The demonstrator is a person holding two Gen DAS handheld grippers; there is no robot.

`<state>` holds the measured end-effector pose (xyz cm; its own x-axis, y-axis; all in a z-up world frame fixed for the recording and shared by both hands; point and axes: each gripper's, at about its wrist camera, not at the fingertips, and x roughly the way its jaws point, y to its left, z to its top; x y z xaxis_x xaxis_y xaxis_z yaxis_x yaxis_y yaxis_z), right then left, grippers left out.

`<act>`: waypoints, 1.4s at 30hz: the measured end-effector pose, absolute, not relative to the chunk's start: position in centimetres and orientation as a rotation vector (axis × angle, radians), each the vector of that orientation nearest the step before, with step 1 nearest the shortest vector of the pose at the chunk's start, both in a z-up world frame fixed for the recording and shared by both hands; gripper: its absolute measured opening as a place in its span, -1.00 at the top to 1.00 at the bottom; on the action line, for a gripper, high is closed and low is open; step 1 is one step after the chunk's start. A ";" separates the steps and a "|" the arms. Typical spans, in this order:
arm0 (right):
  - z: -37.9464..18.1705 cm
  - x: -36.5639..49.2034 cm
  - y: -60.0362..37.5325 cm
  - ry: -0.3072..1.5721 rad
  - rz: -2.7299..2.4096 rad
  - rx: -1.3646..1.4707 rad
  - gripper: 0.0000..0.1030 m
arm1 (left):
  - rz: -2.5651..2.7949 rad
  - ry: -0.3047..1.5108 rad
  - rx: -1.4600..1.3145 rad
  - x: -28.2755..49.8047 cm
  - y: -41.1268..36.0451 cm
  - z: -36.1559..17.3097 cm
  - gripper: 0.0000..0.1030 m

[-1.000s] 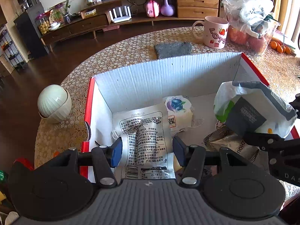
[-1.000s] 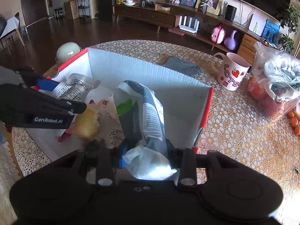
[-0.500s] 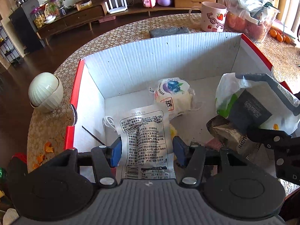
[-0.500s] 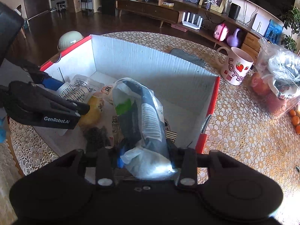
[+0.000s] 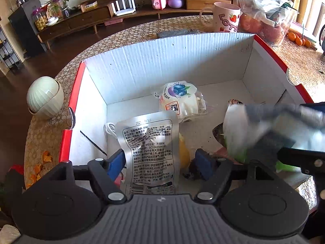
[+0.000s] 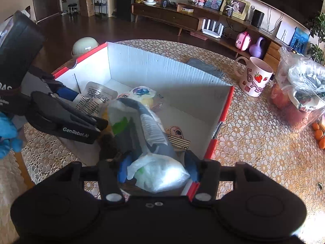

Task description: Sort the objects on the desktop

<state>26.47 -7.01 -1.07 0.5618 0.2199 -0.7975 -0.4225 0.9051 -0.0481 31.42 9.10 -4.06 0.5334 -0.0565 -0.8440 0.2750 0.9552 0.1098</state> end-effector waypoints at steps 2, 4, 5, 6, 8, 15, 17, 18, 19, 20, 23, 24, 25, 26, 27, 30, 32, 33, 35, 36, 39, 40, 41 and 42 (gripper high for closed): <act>-0.7 26.1 -7.3 0.888 0.392 -0.236 -0.23 | -0.196 0.986 0.236 31.2 9.1 -4.0 -0.45; -0.3 25.8 -7.5 0.876 0.401 -0.236 -0.24 | -0.187 0.983 0.221 31.0 9.3 -3.8 -0.46; -0.2 25.6 -7.6 0.873 0.405 -0.236 -0.24 | -0.182 0.982 0.212 30.9 9.4 -3.6 -0.46; 0.0 25.5 -7.7 0.869 0.408 -0.233 -0.24 | -0.180 0.980 0.202 30.8 9.6 -3.5 -0.46; 0.5 25.3 -8.1 0.857 0.418 -0.222 -0.34 | -0.175 0.970 0.185 30.5 9.9 -3.1 -0.47; 1.4 24.4 -9.6 0.834 0.430 -0.186 -0.53 | -0.175 0.938 0.139 29.0 10.4 -1.7 -0.48; 1.6 24.3 -10.0 0.829 0.435 -0.168 -0.53 | -0.179 0.926 0.132 28.5 10.4 -1.3 -0.48; 1.7 24.1 -10.1 0.824 0.436 -0.162 -0.53 | -0.182 0.923 0.128 28.2 10.4 -1.1 -0.48; 1.9 24.0 -10.3 0.821 0.439 -0.156 -0.54 | -0.184 0.919 0.125 28.0 10.4 -0.9 -0.48; 2.0 23.8 -10.4 0.819 0.443 -0.151 -0.54 | -0.185 0.915 0.121 27.7 10.5 -0.6 -0.48; 2.3 23.5 -10.8 0.810 0.445 -0.138 -0.56 | -0.187 0.900 0.112 26.7 10.5 0.1 -0.48; 2.4 23.3 -10.9 0.807 0.448 -0.131 -0.57 | -0.186 0.894 0.110 26.4 10.5 0.3 -0.48; 2.6 23.2 -11.1 0.805 0.451 -0.123 -0.59 | -0.187 0.889 0.107 26.0 10.5 0.6 -0.48; 2.7 23.1 -11.2 0.802 0.453 -0.119 -0.62 | -0.188 0.885 0.102 25.7 10.4 0.8 -0.48; 2.8 22.8 -11.3 0.797 0.455 -0.115 -0.62 | -0.190 0.881 0.096 25.4 10.4 1.0 -0.48; 3.1 22.3 -11.6 0.790 0.468 -0.100 -0.64 | -0.181 0.861 0.081 24.2 10.4 1.6 -0.56; 3.4 21.9 -11.7 0.783 0.477 -0.094 -0.67 | -0.172 0.830 0.073 23.2 10.4 2.1 -0.62; 3.5 21.7 -11.8 0.778 0.479 -0.092 -0.67 | -0.172 0.822 0.069 22.8 10.4 2.3 -0.62; 3.7 21.2 -12.0 0.769 0.484 -0.083 -0.69 | -0.173 0.805 0.066 22.0 10.2 2.7 -0.62; 3.8 21.0 -12.0 0.765 0.487 -0.078 -0.69 | -0.176 0.800 0.067 21.6 10.1 2.9 -0.63; 4.1 20.3 -12.3 0.754 0.495 -0.063 -0.69 | -0.182 0.782 0.064 20.5 9.7 3.2 -0.66; 4.2 20.0 -12.4 0.749 0.500 -0.060 -0.69 | -0.182 0.780 0.061 20.2 9.6 3.2 -0.67; 4.3 19.8 -12.4 0.743 0.503 -0.059 -0.70 | -0.182 0.779 0.056 19.9 9.5 3.3 -0.72; 4.4 19.5 -12.5 0.736 0.506 -0.059 -0.70 | -0.185 0.779 0.051 19.7 9.4 3.3 -0.78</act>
<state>19.49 -12.52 4.38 0.6267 0.4208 -0.6558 -0.4615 0.8786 0.1227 19.67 9.44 3.28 0.6960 -0.1469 -0.7028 0.1847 0.9825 -0.0224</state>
